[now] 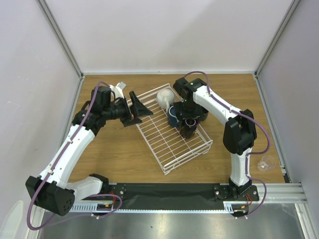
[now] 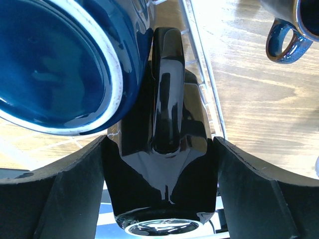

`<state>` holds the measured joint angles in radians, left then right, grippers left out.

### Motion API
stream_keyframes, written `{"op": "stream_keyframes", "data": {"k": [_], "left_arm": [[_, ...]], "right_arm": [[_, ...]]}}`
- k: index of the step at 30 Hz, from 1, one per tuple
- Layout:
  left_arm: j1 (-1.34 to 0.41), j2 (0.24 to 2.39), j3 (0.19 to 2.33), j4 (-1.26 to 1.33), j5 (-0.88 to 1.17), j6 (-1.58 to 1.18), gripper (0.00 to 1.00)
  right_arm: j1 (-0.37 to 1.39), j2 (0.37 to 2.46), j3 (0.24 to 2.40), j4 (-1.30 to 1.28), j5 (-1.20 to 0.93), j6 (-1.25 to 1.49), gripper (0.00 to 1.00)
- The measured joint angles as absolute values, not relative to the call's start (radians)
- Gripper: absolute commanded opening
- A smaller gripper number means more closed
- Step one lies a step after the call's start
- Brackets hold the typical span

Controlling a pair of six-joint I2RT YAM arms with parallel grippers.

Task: Load the cups into the dish rack

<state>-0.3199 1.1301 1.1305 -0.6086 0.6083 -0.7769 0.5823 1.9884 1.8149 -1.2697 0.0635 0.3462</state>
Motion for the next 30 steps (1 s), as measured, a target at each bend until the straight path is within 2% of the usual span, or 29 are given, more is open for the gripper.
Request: {"op": "stream_keyframes", "data": {"k": [3, 6, 11, 21, 23, 27, 30], "left_arm": [[-0.318, 1.130, 1.127, -0.608, 0.609, -0.777, 1.00], [-0.318, 1.130, 1.125, -0.607, 0.610, -0.778, 1.00], [-0.317, 1.130, 1.124, -0.606, 0.614, -0.785, 1.00], [-0.317, 1.092, 1.107, -0.599, 0.614, -0.797, 1.00], [-0.317, 1.084, 1.107, -0.598, 0.614, -0.802, 1.00], [-0.318, 1.081, 1.107, -0.594, 0.614, -0.803, 1.00], [-0.320, 1.083, 1.111, -0.596, 0.613, -0.802, 1.00]], "right_arm": [[0.583, 1.988, 1.816, -1.270, 0.064, 0.342, 0.71], [0.583, 1.988, 1.816, -1.269, 0.064, 0.339, 0.90], [0.585, 1.988, 1.824, -1.262, 0.059, 0.338, 1.00], [0.581, 1.986, 1.911, -1.272, 0.075, 0.335, 0.99], [0.580, 1.980, 1.959, -1.294, 0.083, 0.335, 0.96], [0.570, 1.927, 2.040, -1.315, 0.113, 0.337, 0.81], [0.530, 1.834, 2.048, -1.316, 0.142, 0.338, 0.74]]}}
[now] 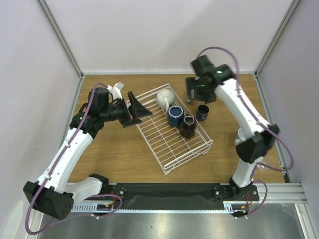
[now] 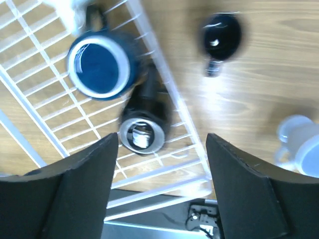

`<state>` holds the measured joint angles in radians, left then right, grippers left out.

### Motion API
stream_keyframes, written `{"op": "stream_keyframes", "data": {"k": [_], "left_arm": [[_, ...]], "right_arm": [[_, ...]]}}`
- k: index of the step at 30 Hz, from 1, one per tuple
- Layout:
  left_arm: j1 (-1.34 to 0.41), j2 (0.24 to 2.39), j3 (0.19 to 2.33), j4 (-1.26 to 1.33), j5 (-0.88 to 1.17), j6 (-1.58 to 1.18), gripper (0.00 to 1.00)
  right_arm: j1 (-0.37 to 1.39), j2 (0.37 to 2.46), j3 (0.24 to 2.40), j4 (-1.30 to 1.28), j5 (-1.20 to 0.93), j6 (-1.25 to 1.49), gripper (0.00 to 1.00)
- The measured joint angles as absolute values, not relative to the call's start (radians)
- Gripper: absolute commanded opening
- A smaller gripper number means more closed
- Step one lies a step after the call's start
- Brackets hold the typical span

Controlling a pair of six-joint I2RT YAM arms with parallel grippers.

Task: Load the cups into the dish rack

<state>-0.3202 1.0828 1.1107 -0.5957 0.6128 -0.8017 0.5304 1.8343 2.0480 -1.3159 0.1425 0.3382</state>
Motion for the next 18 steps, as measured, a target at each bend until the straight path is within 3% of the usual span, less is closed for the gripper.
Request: {"op": "stream_keyframes", "data": {"k": [8, 13, 18], "left_arm": [[-0.396, 1.119, 1.175, -0.603, 0.577, -0.796, 1.00], [-0.432, 1.157, 1.212, -0.592, 0.554, -0.800, 1.00], [-0.437, 1.214, 1.307, -0.610, 0.550, -0.751, 1.00]], "right_arm": [[0.042, 1.472, 1.645, -1.263, 0.125, 0.363, 0.73], [-0.155, 1.448, 1.452, -1.217, 0.081, 0.381, 0.73], [-0.220, 1.470, 1.391, -1.167, 0.049, 0.392, 0.71]]}}
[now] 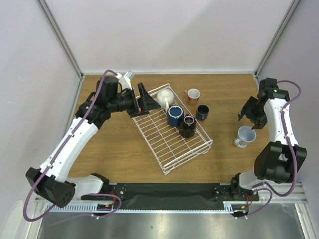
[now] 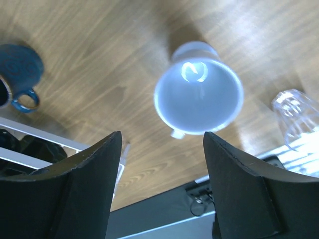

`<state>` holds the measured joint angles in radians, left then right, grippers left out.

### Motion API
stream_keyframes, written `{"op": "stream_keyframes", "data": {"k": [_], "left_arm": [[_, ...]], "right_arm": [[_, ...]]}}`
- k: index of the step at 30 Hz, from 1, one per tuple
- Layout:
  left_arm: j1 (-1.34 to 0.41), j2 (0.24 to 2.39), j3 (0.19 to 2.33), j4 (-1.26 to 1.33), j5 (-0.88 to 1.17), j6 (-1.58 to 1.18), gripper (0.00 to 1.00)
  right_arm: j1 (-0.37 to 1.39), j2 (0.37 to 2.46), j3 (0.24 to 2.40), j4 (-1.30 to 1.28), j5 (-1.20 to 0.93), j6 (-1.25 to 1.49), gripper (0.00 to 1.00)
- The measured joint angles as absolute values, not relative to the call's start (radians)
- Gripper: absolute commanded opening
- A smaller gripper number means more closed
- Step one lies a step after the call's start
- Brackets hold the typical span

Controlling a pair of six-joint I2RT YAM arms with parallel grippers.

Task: Load the cups into the dish rack

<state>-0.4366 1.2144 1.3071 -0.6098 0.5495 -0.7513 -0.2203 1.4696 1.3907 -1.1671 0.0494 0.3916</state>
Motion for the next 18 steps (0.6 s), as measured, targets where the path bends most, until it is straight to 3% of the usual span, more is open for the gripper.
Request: {"op": "stream_keyframes", "data": {"k": [3, 7, 15, 18], "left_arm": [[-0.437, 1.221, 1.341, -0.617, 0.541, -0.714, 1.00], [-0.437, 1.216, 1.351, -0.632, 0.529, -0.673, 1.00], [-0.437, 1.213, 1.358, -0.699, 0.523, -0.594, 1.00], [-0.437, 1.207, 1.362, -0.711, 0.521, -0.575, 1.00]], "right_arm": [[-0.213, 1.498, 1.383, -1.127, 0.027, 0.393, 0.70], [-0.193, 1.545, 1.354, -1.085, 0.021, 0.414, 0.56], [-0.133, 1.621, 1.296, -1.055, 0.089, 0.479, 0.56], [-0.121, 1.660, 1.289, -1.033, 0.111, 0.487, 0.40]]}}
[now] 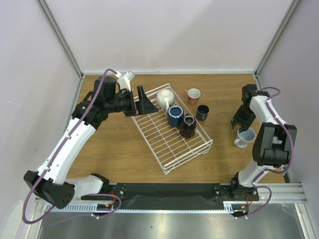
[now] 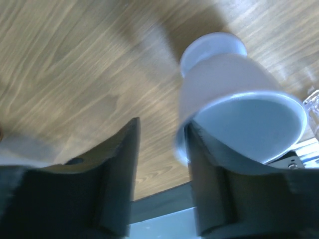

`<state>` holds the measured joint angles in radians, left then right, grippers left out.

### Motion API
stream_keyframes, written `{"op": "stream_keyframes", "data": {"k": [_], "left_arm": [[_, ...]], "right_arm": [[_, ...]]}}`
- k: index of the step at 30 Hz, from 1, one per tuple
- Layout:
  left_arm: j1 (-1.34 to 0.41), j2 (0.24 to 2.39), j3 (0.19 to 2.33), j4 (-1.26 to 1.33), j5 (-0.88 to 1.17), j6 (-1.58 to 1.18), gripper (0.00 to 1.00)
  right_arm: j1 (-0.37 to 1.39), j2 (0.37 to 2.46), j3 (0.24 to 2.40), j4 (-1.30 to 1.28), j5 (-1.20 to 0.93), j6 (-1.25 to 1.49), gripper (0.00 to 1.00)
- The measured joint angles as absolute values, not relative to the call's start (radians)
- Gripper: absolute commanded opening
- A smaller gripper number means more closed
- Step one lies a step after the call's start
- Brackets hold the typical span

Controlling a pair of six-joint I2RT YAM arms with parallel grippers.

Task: Load the cups into the dish rack

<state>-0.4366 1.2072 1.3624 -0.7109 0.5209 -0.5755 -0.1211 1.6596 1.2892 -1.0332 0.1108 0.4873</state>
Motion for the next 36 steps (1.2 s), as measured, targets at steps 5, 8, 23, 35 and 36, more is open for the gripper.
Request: {"op": "stream_keyframes", "data": {"k": [5, 8, 23, 35, 36], "left_arm": [[-0.436, 1.187, 1.364, -0.728, 0.519, -0.548, 1.00], [-0.436, 1.170, 1.364, -0.729, 0.524, -0.544, 1.00], [-0.446, 1.118, 1.341, -0.672, 0.616, -0.670, 0.97], [-0.674, 1.078, 1.184, -0.203, 0.618, -1.056, 0.99], [-0.697, 1.087, 1.184, -0.175, 0.603, -1.074, 1.00]], "right_arm": [[-0.142, 1.692, 1.250, -0.997, 0.142, 0.497, 0.33], [-0.157, 1.692, 1.232, -0.984, 0.144, 0.495, 0.14], [-0.168, 1.532, 1.325, -0.987, 0.013, 0.525, 0.00], [0.113, 1.074, 1.369, -0.394, -0.583, 0.966, 0.00], [0.138, 1.064, 1.341, -0.323, -0.611, 1.015, 0.00]]}}
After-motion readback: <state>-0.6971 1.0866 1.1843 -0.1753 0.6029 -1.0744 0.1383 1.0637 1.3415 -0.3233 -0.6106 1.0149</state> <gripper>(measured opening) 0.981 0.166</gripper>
